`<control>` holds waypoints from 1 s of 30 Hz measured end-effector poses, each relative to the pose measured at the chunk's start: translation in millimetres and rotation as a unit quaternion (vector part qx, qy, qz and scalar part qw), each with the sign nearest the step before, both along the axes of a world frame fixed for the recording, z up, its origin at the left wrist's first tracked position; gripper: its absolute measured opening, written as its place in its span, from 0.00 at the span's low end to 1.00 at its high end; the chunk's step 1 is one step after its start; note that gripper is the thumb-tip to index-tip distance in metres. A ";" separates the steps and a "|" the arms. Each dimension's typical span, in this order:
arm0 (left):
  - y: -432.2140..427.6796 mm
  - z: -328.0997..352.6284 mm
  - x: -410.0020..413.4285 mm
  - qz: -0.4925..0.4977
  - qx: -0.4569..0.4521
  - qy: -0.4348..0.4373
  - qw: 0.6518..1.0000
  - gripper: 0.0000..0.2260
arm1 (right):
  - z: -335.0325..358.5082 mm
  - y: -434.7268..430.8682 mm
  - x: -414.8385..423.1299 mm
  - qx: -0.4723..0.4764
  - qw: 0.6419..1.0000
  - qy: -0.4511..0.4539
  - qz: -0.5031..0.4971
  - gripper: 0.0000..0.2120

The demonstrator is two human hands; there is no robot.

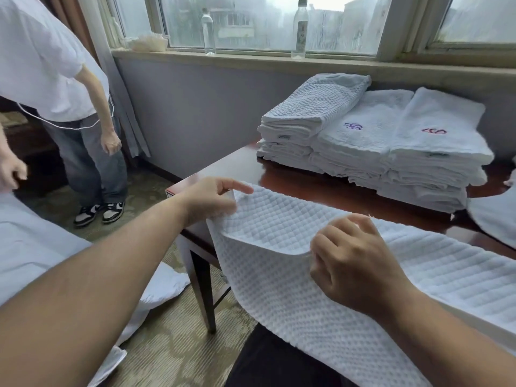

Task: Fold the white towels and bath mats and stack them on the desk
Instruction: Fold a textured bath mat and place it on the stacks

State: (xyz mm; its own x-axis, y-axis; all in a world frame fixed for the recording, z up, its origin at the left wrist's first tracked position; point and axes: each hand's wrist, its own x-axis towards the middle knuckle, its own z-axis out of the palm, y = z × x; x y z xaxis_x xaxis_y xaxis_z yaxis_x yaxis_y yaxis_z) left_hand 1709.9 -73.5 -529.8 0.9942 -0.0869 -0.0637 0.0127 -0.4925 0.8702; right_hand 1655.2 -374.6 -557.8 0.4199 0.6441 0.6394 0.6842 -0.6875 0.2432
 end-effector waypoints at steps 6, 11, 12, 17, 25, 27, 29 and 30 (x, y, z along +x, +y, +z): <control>-6.0 17.8 -0.9 0.037 0.438 0.004 0.898 0.20 | 18.2 6.6 -4.6 -0.092 0.988 0.109 -0.056 0.16; -53.9 8.0 -15.6 0.104 0.427 -0.159 0.884 0.24 | 41.9 -6.1 1.9 0.010 0.940 0.222 -0.259 0.19; -68.5 3.1 -19.9 0.072 0.382 -0.183 0.903 0.24 | 42.9 -16.1 6.3 -0.010 0.917 0.252 -0.309 0.17; -111.6 -33.2 -13.0 -0.001 0.400 -0.029 0.916 0.34 | 23.6 -54.2 21.4 -0.057 0.805 0.491 -0.327 0.39; -89.4 -35.4 50.5 -0.042 0.426 -0.065 0.902 0.36 | 5.6 -60.7 47.4 0.004 0.859 0.439 -0.263 0.54; -85.7 -35.4 68.6 -0.043 0.427 -0.074 0.900 0.35 | 3.7 -55.4 57.4 0.029 0.871 0.418 -0.255 0.53; -83.4 -35.2 84.3 -0.030 0.412 -0.100 0.905 0.33 | 3.3 -53.0 64.0 0.118 0.900 0.367 -0.204 0.48; -83.4 -34.6 89.9 -0.018 0.394 -0.124 0.910 0.30 | 3.1 -52.4 65.7 0.164 0.915 0.330 -0.168 0.44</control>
